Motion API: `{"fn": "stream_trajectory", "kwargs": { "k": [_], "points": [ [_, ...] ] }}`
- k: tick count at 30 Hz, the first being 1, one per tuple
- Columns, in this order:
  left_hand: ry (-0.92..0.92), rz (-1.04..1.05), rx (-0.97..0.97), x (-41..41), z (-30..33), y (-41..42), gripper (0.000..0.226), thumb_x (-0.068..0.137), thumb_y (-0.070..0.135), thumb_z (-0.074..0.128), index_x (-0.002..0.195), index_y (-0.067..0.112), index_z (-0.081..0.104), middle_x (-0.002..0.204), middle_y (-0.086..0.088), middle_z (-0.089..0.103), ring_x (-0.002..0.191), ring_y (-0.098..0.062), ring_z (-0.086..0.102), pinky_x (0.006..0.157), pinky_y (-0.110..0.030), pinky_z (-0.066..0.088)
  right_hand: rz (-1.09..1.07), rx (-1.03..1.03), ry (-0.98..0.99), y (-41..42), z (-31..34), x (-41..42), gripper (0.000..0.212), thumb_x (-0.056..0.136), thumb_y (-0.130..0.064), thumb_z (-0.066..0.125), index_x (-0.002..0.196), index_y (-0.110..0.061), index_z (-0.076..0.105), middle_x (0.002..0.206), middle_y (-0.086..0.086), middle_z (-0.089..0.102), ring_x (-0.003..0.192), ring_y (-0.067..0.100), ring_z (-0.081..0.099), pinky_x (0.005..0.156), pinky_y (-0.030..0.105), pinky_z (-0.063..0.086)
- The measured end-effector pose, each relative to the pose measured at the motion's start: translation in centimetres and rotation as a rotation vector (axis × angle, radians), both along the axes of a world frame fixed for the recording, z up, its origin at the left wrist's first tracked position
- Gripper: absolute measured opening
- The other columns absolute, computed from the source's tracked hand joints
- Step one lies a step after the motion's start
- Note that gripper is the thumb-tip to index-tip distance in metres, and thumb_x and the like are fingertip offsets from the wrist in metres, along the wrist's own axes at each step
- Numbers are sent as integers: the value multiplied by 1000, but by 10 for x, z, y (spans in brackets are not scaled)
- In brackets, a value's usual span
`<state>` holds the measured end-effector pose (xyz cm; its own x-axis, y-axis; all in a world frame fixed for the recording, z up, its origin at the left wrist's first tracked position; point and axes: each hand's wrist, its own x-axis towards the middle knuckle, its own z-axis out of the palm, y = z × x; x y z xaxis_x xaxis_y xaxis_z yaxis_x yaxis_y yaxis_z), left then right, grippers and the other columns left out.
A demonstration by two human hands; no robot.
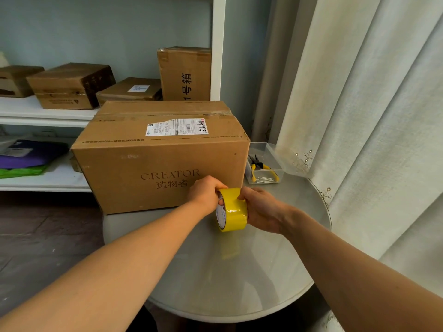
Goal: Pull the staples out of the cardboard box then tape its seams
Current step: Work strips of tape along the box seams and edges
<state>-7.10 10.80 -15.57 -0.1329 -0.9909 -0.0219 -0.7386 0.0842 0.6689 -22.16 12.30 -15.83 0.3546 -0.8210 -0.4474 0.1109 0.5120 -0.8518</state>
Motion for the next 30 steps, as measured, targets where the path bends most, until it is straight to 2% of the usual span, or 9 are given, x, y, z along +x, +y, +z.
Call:
{"fn": "stream_trajectory", "kwargs": {
  "k": [4,8,11,15,19,22,24,26,30],
  "points": [
    [31,9,28,-2,-3,-1,33,91,3,53,113,20,69,101,-9,69,96,-27,63,86,-40,55,-20,4,4,2,3,0,36,98,-7,35,133,1,39,86,13,70,77,22,69,76,38,53],
    [48,26,33,-3,-3,-2,32,91,3,52,111,20,70,103,-8,69,96,-26,62,85,-41,55,-79,8,47,-3,-1,3,43,96,-3,37,138,-1,32,103,18,61,89,28,64,85,45,51],
    [59,33,44,-2,-5,-3,32,92,3,51,111,20,70,104,-8,68,97,-27,62,84,-41,56,-110,19,54,-6,-3,5,48,93,0,39,140,-4,30,120,22,54,103,33,60,99,51,45],
    [132,85,110,3,-10,-4,28,92,2,47,101,15,70,102,-16,68,90,-33,66,73,-40,59,-89,4,62,-3,-1,4,41,91,5,32,130,3,42,121,25,56,99,31,60,91,44,49],
    [197,98,211,8,-13,-2,13,96,9,50,102,10,62,107,-19,65,88,-37,67,69,-42,58,-64,-69,89,-3,7,-3,27,96,-8,48,121,0,53,120,21,60,104,32,60,95,45,48],
    [306,77,371,7,-10,2,20,99,13,47,115,4,55,105,-17,61,75,-29,66,60,-34,56,-166,-97,150,-6,11,-3,41,90,-19,61,126,1,53,123,20,61,106,32,61,94,45,49],
    [372,63,483,5,-7,5,27,100,18,46,122,4,50,103,-14,60,65,-21,64,51,-26,54,-234,-84,199,-7,11,1,61,81,-34,71,130,-4,51,121,17,62,103,30,63,85,43,54],
    [427,66,543,1,-7,6,32,101,20,45,127,3,47,105,-15,62,64,-19,64,48,-24,54,-266,-103,233,-10,10,2,66,77,-45,72,128,-7,52,117,14,65,97,28,65,78,40,56],
    [535,146,601,1,-7,3,37,101,18,44,133,1,41,117,-24,60,63,-23,64,43,-24,54,-115,-165,165,-4,17,1,30,91,-35,57,108,-10,61,103,9,69,89,23,66,78,36,56]
  ]
}}
